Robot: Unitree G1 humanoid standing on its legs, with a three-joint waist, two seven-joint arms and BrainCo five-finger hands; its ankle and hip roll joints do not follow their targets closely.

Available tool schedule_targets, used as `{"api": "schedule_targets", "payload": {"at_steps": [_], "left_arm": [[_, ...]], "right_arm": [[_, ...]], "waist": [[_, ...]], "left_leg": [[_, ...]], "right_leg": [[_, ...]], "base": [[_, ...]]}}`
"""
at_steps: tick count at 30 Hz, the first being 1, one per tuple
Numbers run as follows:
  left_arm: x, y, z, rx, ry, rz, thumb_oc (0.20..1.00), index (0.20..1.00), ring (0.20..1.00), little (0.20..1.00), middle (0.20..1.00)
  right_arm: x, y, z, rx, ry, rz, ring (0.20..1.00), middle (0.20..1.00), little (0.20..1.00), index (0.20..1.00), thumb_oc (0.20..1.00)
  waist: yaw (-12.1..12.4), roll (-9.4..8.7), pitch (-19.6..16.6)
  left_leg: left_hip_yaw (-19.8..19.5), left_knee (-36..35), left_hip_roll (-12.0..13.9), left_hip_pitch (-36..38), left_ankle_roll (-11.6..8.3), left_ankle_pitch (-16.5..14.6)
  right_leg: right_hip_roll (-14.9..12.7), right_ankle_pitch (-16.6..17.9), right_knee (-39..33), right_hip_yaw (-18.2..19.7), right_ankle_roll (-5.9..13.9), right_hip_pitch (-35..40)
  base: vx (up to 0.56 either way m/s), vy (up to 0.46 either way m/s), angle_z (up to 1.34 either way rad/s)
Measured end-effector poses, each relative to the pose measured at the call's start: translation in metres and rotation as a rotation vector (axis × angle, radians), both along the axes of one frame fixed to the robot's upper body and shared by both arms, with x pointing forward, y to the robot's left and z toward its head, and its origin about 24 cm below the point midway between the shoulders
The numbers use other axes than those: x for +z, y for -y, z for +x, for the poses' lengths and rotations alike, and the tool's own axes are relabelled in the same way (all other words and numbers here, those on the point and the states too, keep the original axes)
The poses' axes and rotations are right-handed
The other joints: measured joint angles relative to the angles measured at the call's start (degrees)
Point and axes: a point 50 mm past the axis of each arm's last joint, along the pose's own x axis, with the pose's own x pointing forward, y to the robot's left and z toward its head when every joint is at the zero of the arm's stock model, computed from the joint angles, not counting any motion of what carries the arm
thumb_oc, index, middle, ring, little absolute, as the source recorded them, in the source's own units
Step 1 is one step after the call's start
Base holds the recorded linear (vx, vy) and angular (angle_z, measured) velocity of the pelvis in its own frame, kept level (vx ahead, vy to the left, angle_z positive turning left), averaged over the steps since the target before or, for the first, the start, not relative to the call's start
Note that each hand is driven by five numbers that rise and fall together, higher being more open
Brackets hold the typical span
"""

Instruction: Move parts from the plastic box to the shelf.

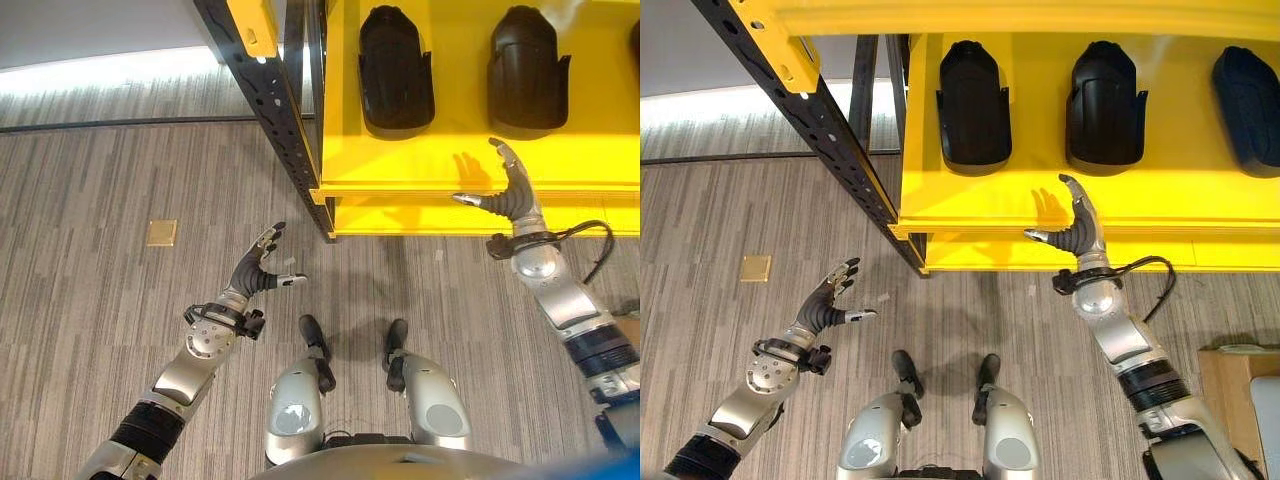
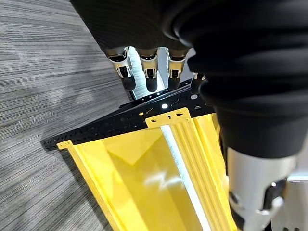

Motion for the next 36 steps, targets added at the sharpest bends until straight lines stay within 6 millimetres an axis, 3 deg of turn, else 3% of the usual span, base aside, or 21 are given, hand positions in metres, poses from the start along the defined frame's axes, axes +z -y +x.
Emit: {"api": "schedule_targets", "payload": {"at_steps": [5,8,11,21,32,36], "left_arm": [[-0.003,0.006,0.000,-0.002,-0.004,-0.024,1.000,1.000,1.000,1.000,1.000],[-0.009,0.015,-0.004,-0.014,-0.017,-0.036,1.000,1.000,1.000,1.000,1.000],[-0.011,0.023,-0.005,-0.042,-0.016,-0.040,1.000,1.000,1.000,1.000,1.000],[-0.014,0.021,-0.006,-0.025,-0.019,-0.037,1.000,1.000,1.000,1.000,1.000],[-0.012,0.012,-0.005,-0.022,-0.020,0.004,1.000,1.000,1.000,1.000,1.000],[-0.010,0.014,-0.003,-0.039,-0.017,0.003,1.000,1.000,1.000,1.000,1.000]], "right_arm": [[-0.001,-0.008,0.001,0.042,0.003,0.217,1.000,1.000,1.000,1.000,1.000],[0.000,-0.009,0.002,0.043,0.017,0.261,1.000,1.000,1.000,1.000,1.000],[0.000,-0.010,0.002,0.043,0.016,0.261,1.000,1.000,1.000,1.000,1.000],[0.002,-0.003,0.013,-0.011,0.012,0.263,1.000,1.000,1.000,1.000,1.000],[0.038,0.009,0.037,-0.057,0.066,0.214,1.000,1.000,1.000,1.000,1.000],[0.041,0.018,0.041,-0.093,0.050,0.184,1.000,1.000,1.000,1.000,1.000]], "waist": [[0.0,0.49,-0.2],[0.0,3.13,-1.5],[0.0,4.48,-2.0],[0.2,4.53,-2.0],[1.9,5.35,-1.8],[3.4,6.43,-1.3]], "left_leg": [[0.1,-0.4,-0.1,0.7,-0.03,0.0],[0.0,-0.6,-0.4,0.8,-0.02,0.0],[0.0,-0.6,-0.5,0.8,-0.02,0.0],[-0.9,-0.4,-1.0,0.9,0.01,0.0],[-1.3,0.3,-1.8,-0.7,0.02,0.0],[-1.7,0.7,-1.8,-1.3,0.05,0.0]], "right_leg": [[-0.1,0.0,-0.1,0.0,0.02,0.6],[-0.3,-0.1,0.1,0.0,0.09,0.6],[-0.5,-0.2,0.3,0.0,0.15,0.4],[-1.5,-1.9,3.1,-0.8,0.25,0.0],[-3.3,-4.9,8.5,-0.8,0.03,-3.5],[-3.8,-5.7,10.0,-1.3,-0.16,-4.4]], "base": [[0.01,0.004,0.00],[0.04,0.040,0.02],[0.00,0.000,0.00],[0.03,-0.010,0.05],[0.01,-0.011,0.03],[-0.01,-0.036,0.05]]}}
